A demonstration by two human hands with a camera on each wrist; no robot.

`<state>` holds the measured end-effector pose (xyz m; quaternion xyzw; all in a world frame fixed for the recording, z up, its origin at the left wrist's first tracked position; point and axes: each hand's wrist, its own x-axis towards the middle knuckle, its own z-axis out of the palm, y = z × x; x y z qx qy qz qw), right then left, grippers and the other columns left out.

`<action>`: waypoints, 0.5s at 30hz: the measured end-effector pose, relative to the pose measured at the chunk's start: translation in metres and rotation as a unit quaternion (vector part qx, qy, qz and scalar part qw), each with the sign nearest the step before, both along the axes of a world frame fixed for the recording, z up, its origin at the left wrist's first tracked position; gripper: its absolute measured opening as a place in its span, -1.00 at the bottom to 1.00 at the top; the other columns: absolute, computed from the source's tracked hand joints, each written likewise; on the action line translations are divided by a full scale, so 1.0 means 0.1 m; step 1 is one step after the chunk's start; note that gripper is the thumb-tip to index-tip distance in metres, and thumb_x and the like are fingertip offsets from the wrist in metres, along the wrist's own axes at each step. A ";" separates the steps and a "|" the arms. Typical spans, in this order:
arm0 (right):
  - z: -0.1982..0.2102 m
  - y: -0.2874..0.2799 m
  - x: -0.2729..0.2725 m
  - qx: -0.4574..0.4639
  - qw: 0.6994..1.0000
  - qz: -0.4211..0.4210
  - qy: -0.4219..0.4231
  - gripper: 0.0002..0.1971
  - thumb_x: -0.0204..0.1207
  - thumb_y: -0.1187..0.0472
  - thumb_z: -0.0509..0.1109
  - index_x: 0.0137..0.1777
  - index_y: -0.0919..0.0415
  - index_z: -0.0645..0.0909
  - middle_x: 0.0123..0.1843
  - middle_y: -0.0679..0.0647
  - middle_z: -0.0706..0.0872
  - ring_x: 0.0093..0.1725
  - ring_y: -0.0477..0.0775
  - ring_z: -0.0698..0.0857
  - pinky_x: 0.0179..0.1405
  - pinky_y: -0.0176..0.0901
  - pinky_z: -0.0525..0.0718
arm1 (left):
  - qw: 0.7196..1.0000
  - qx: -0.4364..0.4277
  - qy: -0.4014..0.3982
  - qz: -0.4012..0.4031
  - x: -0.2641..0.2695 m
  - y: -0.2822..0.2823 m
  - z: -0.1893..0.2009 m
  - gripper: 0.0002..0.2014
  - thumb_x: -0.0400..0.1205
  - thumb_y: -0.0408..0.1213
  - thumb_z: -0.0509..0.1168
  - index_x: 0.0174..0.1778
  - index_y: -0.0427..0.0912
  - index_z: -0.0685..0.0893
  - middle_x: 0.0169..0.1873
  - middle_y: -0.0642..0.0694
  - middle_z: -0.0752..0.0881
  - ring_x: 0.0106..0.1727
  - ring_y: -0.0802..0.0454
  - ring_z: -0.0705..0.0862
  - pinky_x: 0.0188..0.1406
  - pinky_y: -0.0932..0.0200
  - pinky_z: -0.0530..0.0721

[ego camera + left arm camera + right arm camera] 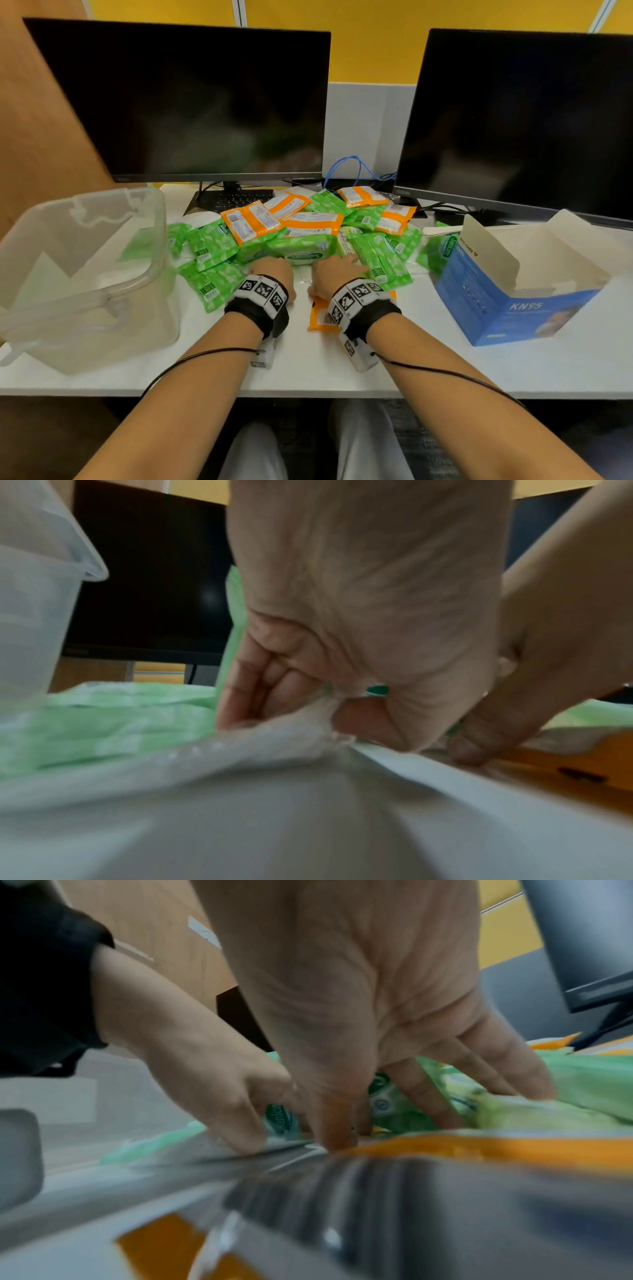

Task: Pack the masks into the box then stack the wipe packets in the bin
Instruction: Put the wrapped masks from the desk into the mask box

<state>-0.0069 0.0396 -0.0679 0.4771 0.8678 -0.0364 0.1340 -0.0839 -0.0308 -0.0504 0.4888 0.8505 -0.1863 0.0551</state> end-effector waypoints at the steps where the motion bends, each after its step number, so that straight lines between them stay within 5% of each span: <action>1: -0.01 -0.04 -0.07 0.014 1.000 -0.007 -0.015 -0.48 0.58 0.03 0.32 0.49 0.22 0.45 0.54 0.35 0.38 0.55 0.60 0.15 0.37 0.53 0.35 | 1.000 0.012 0.007 -0.017 -0.03 -0.02 -0.01 -0.74 0.54 -0.10 0.33 0.04 -0.17 0.69 0.00 -0.10 0.72 0.06 -0.11 0.71 -0.12 0.09 0.63; 4: -0.01 -0.12 -0.23 0.068 0.994 0.014 -0.084 -0.55 0.68 0.16 0.15 0.53 0.31 0.42 0.55 0.39 0.39 0.52 0.56 0.32 0.42 0.51 0.33 | 0.998 0.031 -0.002 -0.060 -0.11 -0.11 0.01 -0.72 0.55 -0.16 0.29 0.15 -0.16 0.64 0.08 -0.16 0.71 0.09 -0.15 0.69 -0.12 0.08 0.61; 10: 0.04 -0.20 -0.24 0.130 0.973 0.119 -0.151 -0.59 0.62 0.19 0.18 0.43 0.27 0.54 0.42 0.27 0.58 0.38 0.51 0.53 0.22 0.45 0.53 | 0.990 0.068 -0.080 -0.089 -0.24 -0.23 0.06 -0.68 0.57 -0.21 0.23 0.26 -0.05 0.52 0.14 -0.18 0.67 0.11 -0.19 0.65 0.05 0.00 0.66; 15: 0.11 -0.23 -0.18 0.137 0.967 0.149 -0.155 -0.61 0.58 0.25 0.22 0.39 0.29 0.56 0.37 0.25 0.63 0.35 0.53 0.55 0.15 0.35 0.59 | 0.993 0.022 -0.066 -0.093 -0.14 -0.28 0.05 -0.35 0.42 -0.21 0.49 0.39 -0.12 0.36 0.16 -0.19 0.62 0.14 -0.21 0.66 -0.14 0.03 0.61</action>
